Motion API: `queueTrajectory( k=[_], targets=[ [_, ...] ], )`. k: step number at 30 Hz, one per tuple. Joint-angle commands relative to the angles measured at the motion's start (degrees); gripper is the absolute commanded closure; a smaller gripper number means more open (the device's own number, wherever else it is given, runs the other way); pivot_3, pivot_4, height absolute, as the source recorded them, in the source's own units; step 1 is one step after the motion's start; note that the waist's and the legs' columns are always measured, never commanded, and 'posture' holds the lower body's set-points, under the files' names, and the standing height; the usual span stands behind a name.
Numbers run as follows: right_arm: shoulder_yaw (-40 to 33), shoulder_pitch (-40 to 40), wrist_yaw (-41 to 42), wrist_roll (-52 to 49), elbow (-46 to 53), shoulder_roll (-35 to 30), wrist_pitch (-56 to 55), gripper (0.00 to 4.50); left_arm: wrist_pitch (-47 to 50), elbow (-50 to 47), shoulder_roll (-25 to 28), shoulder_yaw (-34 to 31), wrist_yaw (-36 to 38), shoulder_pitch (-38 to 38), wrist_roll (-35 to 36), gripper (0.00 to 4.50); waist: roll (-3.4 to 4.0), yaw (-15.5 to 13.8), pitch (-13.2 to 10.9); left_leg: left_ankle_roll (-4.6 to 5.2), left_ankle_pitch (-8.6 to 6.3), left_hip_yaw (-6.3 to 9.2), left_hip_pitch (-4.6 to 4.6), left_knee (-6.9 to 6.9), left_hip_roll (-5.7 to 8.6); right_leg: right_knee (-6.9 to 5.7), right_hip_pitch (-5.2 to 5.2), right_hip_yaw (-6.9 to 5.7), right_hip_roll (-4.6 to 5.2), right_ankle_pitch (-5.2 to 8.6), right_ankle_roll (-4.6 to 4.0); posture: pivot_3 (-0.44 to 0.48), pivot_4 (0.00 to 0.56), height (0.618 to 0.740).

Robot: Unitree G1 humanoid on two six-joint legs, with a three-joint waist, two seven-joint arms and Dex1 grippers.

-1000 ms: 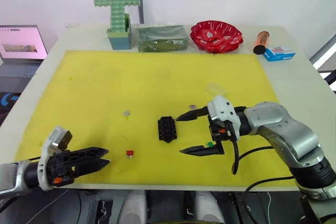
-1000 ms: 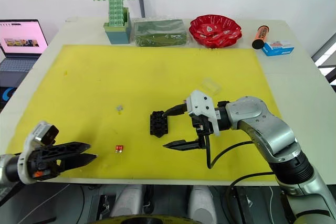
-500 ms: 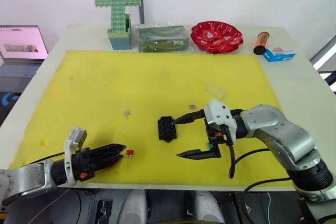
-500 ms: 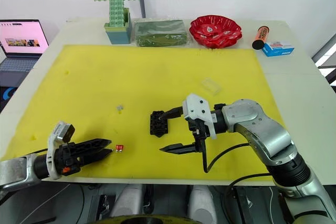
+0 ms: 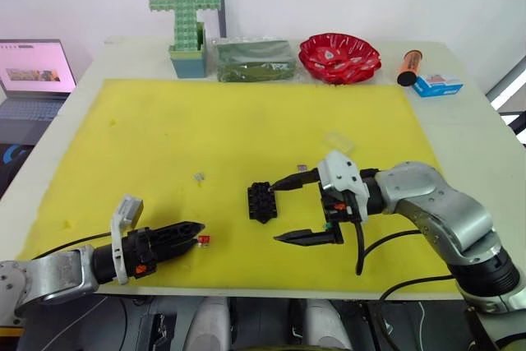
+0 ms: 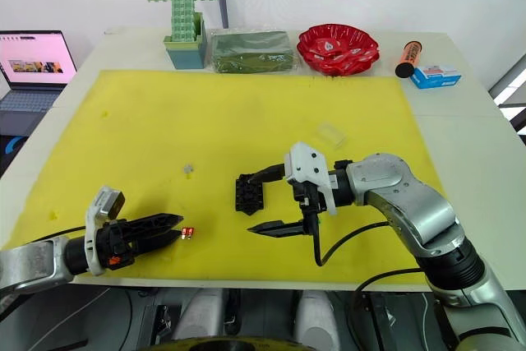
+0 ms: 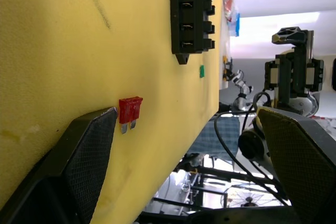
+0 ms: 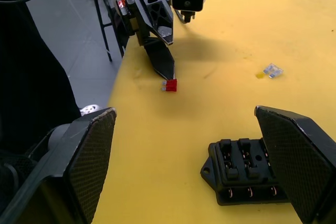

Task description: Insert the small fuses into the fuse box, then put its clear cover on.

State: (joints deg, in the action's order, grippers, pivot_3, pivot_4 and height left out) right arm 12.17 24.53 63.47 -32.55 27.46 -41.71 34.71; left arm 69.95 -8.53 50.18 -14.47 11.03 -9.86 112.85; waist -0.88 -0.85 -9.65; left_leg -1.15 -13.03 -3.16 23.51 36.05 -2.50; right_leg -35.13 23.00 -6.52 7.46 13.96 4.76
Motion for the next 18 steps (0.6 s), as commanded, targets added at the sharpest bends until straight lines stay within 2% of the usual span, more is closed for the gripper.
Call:
queueTrajectory(
  k=[1,6,18],
  targets=[
    [-1.81,0.72,-0.41,-1.41,2.81,0.03,0.08,0.02,0.8,-1.75,0.61,1.04,-0.03,-2.09,0.15,0.0,0.0,0.06,0.0,0.0,0.0,0.0,0.0,-0.01,0.0,0.01,0.0,0.0,0.0,0.0,0.0,0.0,0.15,0.74],
    [-1.73,0.79,-1.03,-1.5,2.83,0.21,0.25,0.02,-1.36,-3.97,-1.62,1.77,-0.99,-3.81,0.15,0.0,0.03,0.04,0.0,-0.02,-0.03,-0.02,0.0,-0.04,-0.01,0.04,0.04,0.01,0.04,0.0,0.0,0.0,0.15,0.74],
    [-1.84,1.05,-1.38,-1.83,2.98,0.29,1.09,0.02,-5.86,-4.74,-6.68,2.34,-9.28,-3.54,0.15,0.0,0.13,-0.53,0.06,0.01,-0.05,0.0,0.0,0.0,0.0,0.08,0.0,0.01,0.18,0.01,-0.01,0.0,0.15,0.74]
  ],
)
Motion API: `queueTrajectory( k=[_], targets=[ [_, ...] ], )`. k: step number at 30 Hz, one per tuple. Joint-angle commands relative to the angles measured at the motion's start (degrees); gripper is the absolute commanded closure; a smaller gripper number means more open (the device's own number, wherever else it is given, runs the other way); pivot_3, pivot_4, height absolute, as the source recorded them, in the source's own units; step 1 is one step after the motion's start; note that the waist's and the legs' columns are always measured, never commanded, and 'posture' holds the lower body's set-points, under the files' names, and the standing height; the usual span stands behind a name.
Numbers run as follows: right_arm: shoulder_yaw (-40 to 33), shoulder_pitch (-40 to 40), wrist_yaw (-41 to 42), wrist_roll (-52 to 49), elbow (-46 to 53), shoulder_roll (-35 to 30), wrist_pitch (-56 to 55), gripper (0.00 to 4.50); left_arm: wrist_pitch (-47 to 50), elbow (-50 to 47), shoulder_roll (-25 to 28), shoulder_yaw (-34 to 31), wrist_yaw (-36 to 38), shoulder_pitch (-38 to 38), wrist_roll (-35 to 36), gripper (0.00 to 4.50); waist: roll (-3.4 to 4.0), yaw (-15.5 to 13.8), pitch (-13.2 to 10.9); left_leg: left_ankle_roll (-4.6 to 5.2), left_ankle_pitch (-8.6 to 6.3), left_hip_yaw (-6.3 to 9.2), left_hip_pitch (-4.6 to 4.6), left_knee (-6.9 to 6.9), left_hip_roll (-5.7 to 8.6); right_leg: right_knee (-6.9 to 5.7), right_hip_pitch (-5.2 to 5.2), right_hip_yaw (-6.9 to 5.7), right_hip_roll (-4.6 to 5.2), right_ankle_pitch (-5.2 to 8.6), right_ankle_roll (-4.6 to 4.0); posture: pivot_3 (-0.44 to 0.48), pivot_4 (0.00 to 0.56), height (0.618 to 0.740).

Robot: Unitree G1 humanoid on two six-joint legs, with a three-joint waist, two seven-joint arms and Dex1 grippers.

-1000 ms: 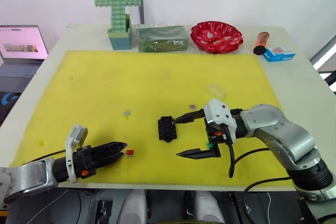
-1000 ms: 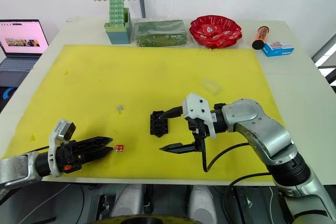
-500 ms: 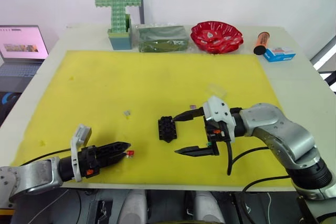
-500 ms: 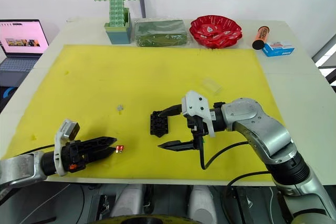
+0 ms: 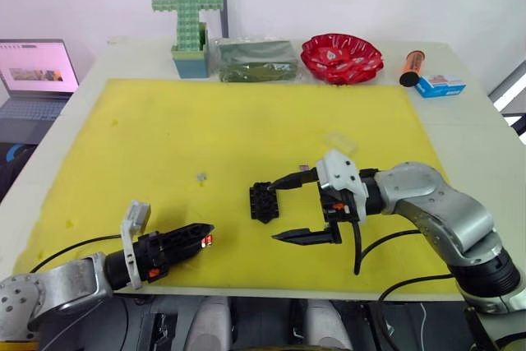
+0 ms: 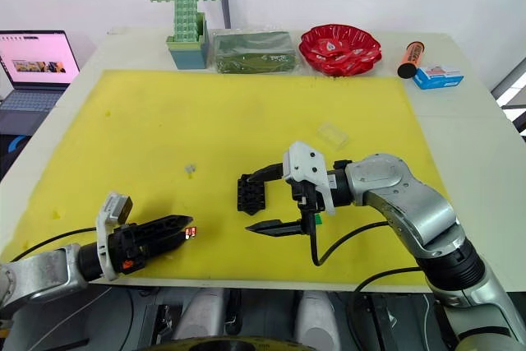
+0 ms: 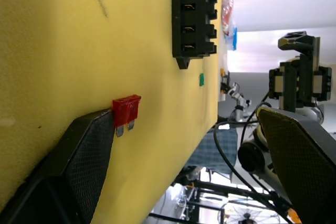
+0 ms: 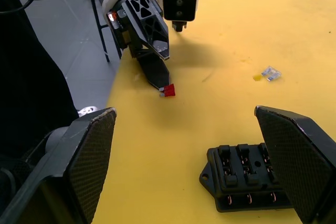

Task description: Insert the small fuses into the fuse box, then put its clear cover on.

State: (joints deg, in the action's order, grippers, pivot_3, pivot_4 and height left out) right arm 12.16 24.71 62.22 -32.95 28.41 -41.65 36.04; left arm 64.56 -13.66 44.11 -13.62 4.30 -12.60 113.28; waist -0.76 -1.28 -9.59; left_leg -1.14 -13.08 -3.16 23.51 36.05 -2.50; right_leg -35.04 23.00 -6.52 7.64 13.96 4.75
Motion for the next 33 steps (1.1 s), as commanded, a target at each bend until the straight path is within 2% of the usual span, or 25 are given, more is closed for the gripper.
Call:
queueTrajectory(
  k=[1,4,7,18,26,29,31,33],
  targets=[
    [-1.86,0.85,-0.15,-1.47,2.06,0.25,-0.22,0.02,-0.51,0.23,-0.62,1.5,-2.69,-0.98,-0.28,0.0,0.04,-0.24,0.02,0.0,0.0,0.0,0.0,0.0,0.0,0.0,0.01,0.0,0.0,0.0,0.0,0.0,0.15,0.74],
    [-1.91,0.85,-0.14,-1.69,2.14,0.28,-0.04,0.02,-1.06,-0.28,-1.08,1.31,-3.32,-1.3,-0.28,0.0,0.06,-0.67,0.04,0.0,0.0,0.0,0.0,0.0,0.0,0.0,0.02,0.0,-0.01,0.0,0.0,0.0,0.15,0.74],
    [-1.94,0.95,-0.24,-1.99,2.18,0.26,0.17,0.0,-1.52,-0.21,-1.15,1.33,-4.65,-1.85,-0.28,0.56,0.06,-0.89,0.04,-0.01,-0.01,-0.01,0.0,0.0,-0.01,0.01,0.04,0.0,-0.01,0.0,0.0,0.0,0.15,0.74],
    [-1.92,0.83,-0.37,-2.33,1.99,0.06,0.17,0.0,-1.3,-0.6,1.45,-0.45,-4.63,-6.48,-0.28,4.41,0.07,-0.25,0.04,-0.07,-0.05,-0.09,0.0,-0.14,-0.13,0.06,0.18,0.02,-0.1,0.05,-0.09,0.0,0.15,0.74],
    [-2.12,1.9,0.03,-2.53,0.4,0.35,0.4,0.0,-0.72,-1.28,2.59,-2.24,-0.74,-6.89,-0.28,4.46,0.09,0.7,0.03,-0.23,-0.14,-0.07,0.0,-0.18,-0.24,0.06,0.24,0.03,-0.34,0.14,-0.24,0.0,0.15,0.74],
    [-4.13,3.09,-2.11,-6.93,-0.16,1.48,5.27,0.0,-0.46,-4.73,4.83,-2.98,3.21,-4.4,-0.28,4.46,0.05,0.58,0.0,-0.26,-0.15,-0.06,0.0,-0.17,-0.28,0.06,0.24,0.03,-0.39,0.16,-0.26,0.0,0.15,0.74],
    [-7.55,5.21,-5.28,-14.97,-1.23,2.19,13.97,0.0,-0.05,-9.76,7.48,-3.98,7.59,-0.1,-3.42,4.46,0.03,0.46,-0.03,-0.36,-0.22,-0.06,0.02,-0.14,-0.3,0.07,0.24,0.03,-0.38,0.15,-0.28,0.0,0.15,0.74],
    [-9.87,7.13,-6.74,-20.27,-2.62,1.89,20.0,0.0,-1.9,-15.81,8.82,-4.68,15.88,5.38,-12.34,4.46,-0.03,0.06,-0.14,-0.41,-0.22,0.04,0.11,-0.03,-0.3,0.07,0.25,-0.02,-0.39,0.12,-0.33,0.0,0.15,0.74]
  ],
)
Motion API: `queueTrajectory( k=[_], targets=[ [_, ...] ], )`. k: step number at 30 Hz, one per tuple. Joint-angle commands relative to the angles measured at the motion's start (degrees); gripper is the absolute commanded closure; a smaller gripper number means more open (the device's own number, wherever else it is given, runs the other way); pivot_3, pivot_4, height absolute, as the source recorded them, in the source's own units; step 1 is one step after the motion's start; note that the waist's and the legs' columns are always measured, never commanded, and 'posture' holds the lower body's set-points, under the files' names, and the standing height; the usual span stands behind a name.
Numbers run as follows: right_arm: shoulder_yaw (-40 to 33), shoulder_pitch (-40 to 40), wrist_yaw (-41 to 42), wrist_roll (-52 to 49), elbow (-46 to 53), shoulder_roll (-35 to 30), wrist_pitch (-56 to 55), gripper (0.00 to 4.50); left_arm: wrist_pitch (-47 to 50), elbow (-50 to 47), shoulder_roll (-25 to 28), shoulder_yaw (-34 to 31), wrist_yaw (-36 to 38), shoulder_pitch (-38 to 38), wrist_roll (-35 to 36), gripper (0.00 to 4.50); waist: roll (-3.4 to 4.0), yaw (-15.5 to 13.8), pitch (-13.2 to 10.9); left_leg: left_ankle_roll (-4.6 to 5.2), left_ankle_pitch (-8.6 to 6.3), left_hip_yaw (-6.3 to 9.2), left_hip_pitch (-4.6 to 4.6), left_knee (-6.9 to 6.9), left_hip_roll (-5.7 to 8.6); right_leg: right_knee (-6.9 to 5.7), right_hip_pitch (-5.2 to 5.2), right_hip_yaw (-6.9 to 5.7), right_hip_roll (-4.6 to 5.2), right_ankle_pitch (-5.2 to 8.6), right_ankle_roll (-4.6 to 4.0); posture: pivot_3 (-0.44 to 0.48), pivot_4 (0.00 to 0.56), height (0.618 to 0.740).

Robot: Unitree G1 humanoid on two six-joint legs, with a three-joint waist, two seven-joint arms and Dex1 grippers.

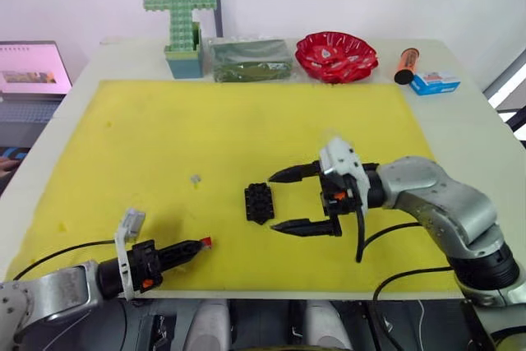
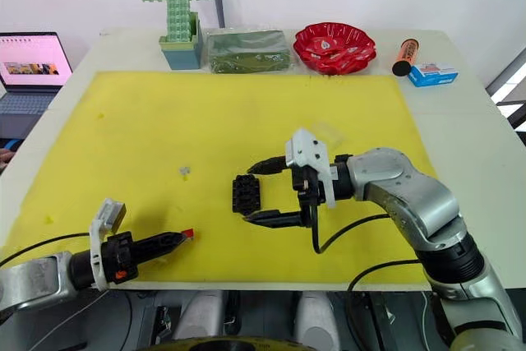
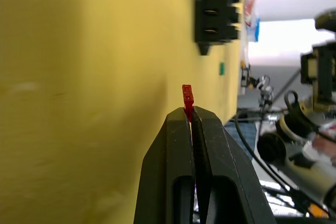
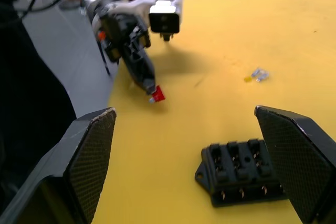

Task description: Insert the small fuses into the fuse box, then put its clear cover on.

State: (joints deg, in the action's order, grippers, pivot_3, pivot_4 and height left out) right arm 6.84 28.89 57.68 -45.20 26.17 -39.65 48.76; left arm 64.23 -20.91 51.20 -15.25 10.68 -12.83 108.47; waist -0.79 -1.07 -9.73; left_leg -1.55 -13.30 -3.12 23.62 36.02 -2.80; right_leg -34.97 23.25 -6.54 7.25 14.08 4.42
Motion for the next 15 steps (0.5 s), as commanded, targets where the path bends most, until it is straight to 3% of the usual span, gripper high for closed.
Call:
queueTrajectory(
  k=[1,6,7,11,14,15],
  targets=[
    [-4.79,3.57,-2.13,-8.77,-0.68,-0.57,8.46,0.0,-3.76,-10.7,2.16,-2.37,14.39,7.86,-13.54,4.46,0.01,-0.43,0.0,-0.04,0.0,0.01,0.09,0.03,0.01,0.02,0.07,-0.02,0.0,-0.04,-0.07,0.0,0.15,0.74],
    [-1.37,4.52,1.29,-4.42,0.17,-3.72,6.1,0.0,-22.68,-16.22,4.45,7.18,35.64,13.53,-46.29,4.46,0.13,-0.58,0.09,0.15,-0.06,-0.46,0.19,-0.15,0.02,0.51,0.06,0.02,-0.15,-0.14,-0.11,0.0,0.15,0.74],
    [-1.51,4.53,0.89,-4.46,0.02,-3.11,5.74,0.19,-26.34,-16.03,4.03,9.21,37.94,14.35,-51.12,4.49,0.13,-0.56,0.1,0.15,-0.08,-0.49,0.35,-0.14,-0.05,0.52,-0.01,0.05,-0.25,-0.14,-0.1,0.0,0.15,0.74],
    [0.14,4.81,0.53,-0.61,1.0,-2.31,1.84,1.26,-34.54,-13.01,-0.49,13.48,40.32,18.2,-61.28,4.5,0.12,-1.08,0.09,0.1,-0.04,-0.42,0.76,-0.14,-0.24,0.5,0.33,0.03,-0.56,-0.27,0.11,0.0,0.15,0.74],
    [1.74,3.82,1.5,2.93,1.89,-2.19,-2.36,1.26,-40.25,-9.65,-3.36,15.77,42.2,20.54,-68.15,4.5,0.12,-1.16,0.09,0.11,-0.04,-0.41,0.76,-0.08,-0.26,0.51,0.27,0.03,-0.58,-0.27,0.13,0.0,0.15,0.74],
    [2.06,3.62,1.63,3.83,1.93,-2.11,-3.41,1.65,-40.96,-8.7,-4.25,16.0,42.37,21.28,-69.13,4.5,0.11,-1.15,0.08,0.11,-0.04,-0.41,0.77,-0.03,-0.26,0.51,0.26,0.03,-0.57,-0.27,0.14,0.0,0.15,0.74]
  ],
)
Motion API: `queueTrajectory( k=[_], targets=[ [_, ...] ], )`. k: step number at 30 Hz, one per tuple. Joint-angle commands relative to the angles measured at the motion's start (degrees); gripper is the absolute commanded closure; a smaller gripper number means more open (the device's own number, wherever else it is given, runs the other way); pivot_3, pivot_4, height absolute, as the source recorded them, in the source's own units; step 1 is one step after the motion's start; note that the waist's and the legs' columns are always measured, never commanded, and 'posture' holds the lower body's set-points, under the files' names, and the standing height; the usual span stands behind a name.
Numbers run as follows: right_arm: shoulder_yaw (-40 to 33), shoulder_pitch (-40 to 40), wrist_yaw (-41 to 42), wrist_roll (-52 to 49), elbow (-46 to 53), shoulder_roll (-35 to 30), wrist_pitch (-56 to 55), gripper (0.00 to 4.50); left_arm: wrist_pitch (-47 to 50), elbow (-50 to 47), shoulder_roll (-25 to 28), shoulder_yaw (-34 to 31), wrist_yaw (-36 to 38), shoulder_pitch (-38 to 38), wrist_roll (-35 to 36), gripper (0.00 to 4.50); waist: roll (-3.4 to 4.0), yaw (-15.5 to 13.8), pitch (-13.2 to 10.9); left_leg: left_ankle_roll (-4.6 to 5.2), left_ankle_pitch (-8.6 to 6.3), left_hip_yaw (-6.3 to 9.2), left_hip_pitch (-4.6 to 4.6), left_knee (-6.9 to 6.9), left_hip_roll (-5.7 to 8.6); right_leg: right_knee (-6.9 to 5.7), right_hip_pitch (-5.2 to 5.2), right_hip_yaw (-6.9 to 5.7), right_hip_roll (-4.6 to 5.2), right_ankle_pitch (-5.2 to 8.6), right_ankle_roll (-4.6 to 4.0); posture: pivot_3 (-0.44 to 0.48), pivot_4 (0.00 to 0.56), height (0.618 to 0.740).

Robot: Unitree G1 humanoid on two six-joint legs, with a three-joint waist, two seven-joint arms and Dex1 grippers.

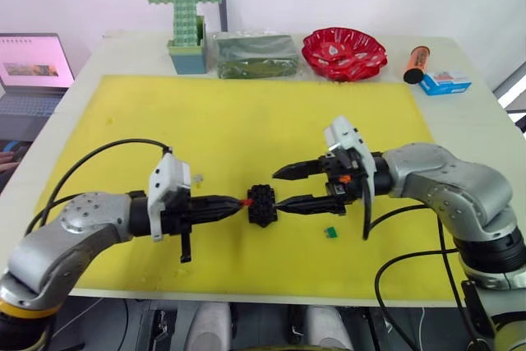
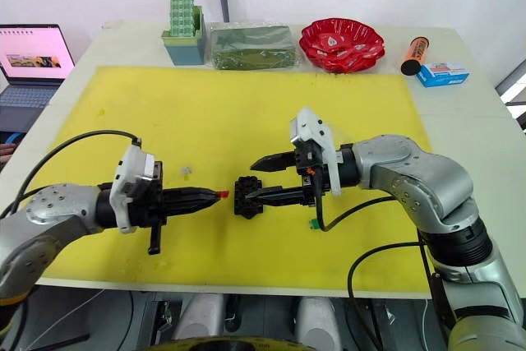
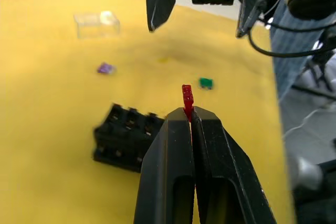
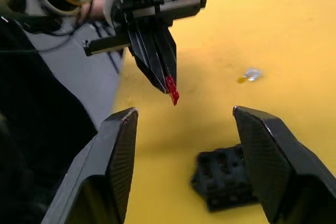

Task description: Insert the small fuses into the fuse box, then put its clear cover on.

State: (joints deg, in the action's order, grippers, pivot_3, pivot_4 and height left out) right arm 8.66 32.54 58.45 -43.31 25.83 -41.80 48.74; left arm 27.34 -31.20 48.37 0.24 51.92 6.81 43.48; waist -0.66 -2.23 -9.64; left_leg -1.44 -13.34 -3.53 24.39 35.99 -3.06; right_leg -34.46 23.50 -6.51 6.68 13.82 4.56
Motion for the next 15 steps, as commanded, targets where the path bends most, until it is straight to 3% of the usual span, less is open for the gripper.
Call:
queueTrajectory(
  k=[1,5,15],
  targets=[
    [0.81,-0.19,1.06,3.06,2.31,-0.1,-4.42,1.86,-4.7,2.04,-2.0,0.77,1.6,2.15,-4.9,4.5,-0.01,0.02,-0.01,0.02,-0.01,0.0,0.01,0.04,0.0,0.01,-0.03,0.0,0.0,-0.01,0.02,0.0,0.15,0.74],
    [2.44,-0.4,1.3,6.44,2.32,-0.24,-7.21,3.21,-6.84,1.86,-3.2,1.69,3.48,2.5,-7.62,4.5,-0.01,0.04,-0.01,0.04,-0.02,0.03,0.01,0.21,0.0,0.03,-0.09,0.01,0.03,-0.04,0.02,0.0,0.15,0.74],
    [5.02,-0.74,1.26,12.42,1.62,0.44,-11.13,3.21,-7.81,0.99,-6.4,2.34,3.96,3.36,-9.74,4.5,-0.02,0.05,0.0,0.05,0.0,0.08,-0.02,0.24,0.0,-0.12,-0.1,0.01,0.02,-0.15,0.18,0.0,0.15,0.74]
  ],
)
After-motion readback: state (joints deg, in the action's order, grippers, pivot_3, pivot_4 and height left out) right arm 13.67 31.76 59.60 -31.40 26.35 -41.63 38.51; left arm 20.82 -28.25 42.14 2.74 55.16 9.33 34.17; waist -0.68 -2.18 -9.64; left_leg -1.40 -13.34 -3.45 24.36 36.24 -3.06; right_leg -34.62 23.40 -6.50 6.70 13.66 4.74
